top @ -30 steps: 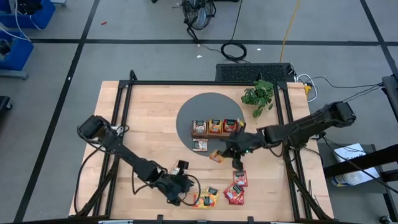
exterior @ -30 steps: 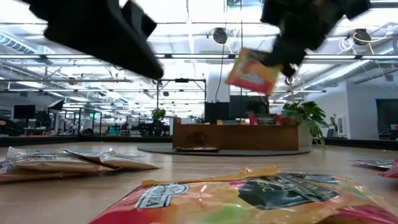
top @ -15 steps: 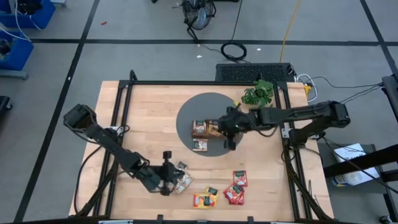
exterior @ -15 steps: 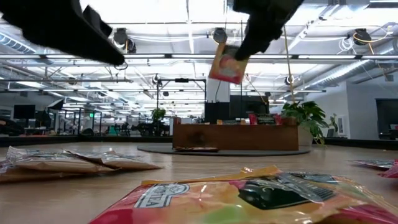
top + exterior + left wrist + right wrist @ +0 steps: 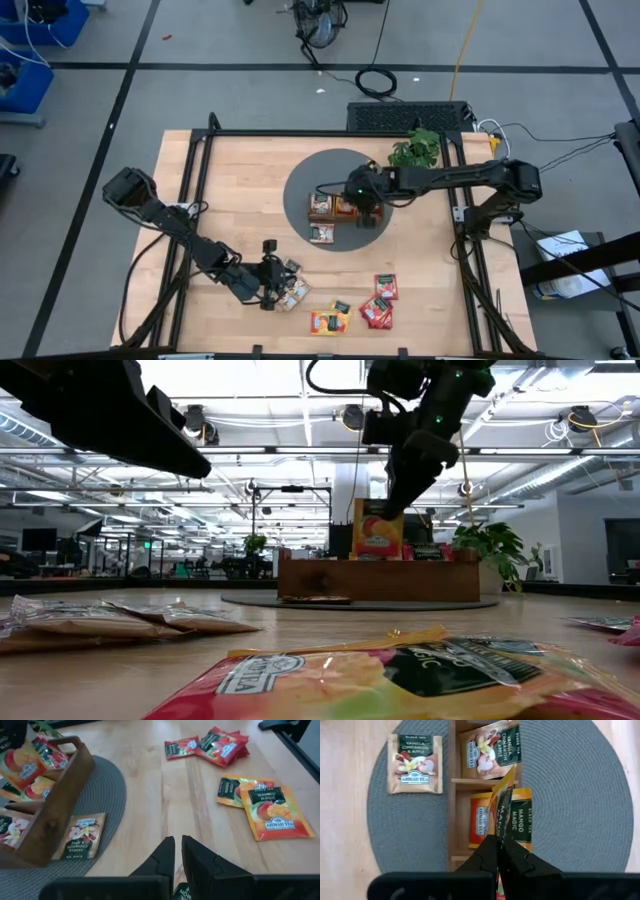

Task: Pick & Place Tea
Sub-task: Put the top orange tea packet into the middle section of the wooden organizer, then put the brown tea packet into the left section of the wooden organizer

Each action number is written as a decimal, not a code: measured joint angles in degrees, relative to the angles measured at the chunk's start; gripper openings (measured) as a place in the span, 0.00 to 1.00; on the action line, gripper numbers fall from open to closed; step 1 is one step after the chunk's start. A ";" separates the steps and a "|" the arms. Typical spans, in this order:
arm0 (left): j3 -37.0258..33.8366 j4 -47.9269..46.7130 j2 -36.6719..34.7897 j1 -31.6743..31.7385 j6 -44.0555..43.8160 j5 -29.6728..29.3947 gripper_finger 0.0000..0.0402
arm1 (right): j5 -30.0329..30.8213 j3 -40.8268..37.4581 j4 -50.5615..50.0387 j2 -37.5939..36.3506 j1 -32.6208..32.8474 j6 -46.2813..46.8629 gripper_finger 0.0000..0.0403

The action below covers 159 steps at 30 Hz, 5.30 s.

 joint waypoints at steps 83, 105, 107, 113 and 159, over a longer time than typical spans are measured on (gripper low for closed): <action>0.00 -7.93 0.04 -1.11 -18.35 11.65 0.10 | -15.20 -21.85 57.90 -0.72 18.25 8.88 0.18; 0.04 -15.20 0.04 1.97 -30.79 15.99 0.13 | -10.43 -2.32 70.02 30.87 24.50 -7.73 0.00; 0.04 -15.31 0.04 1.58 -31.23 15.97 0.17 | -10.47 -0.57 68.38 32.74 24.50 -7.91 0.00; 0.04 -15.82 0.04 1.99 -34.14 15.59 0.36 | -10.25 0.86 67.12 34.59 25.42 -8.31 0.00; 0.03 -10.19 5.04 9.53 -26.57 22.24 0.33 | -10.56 0.66 63.58 38.16 23.49 -5.28 0.00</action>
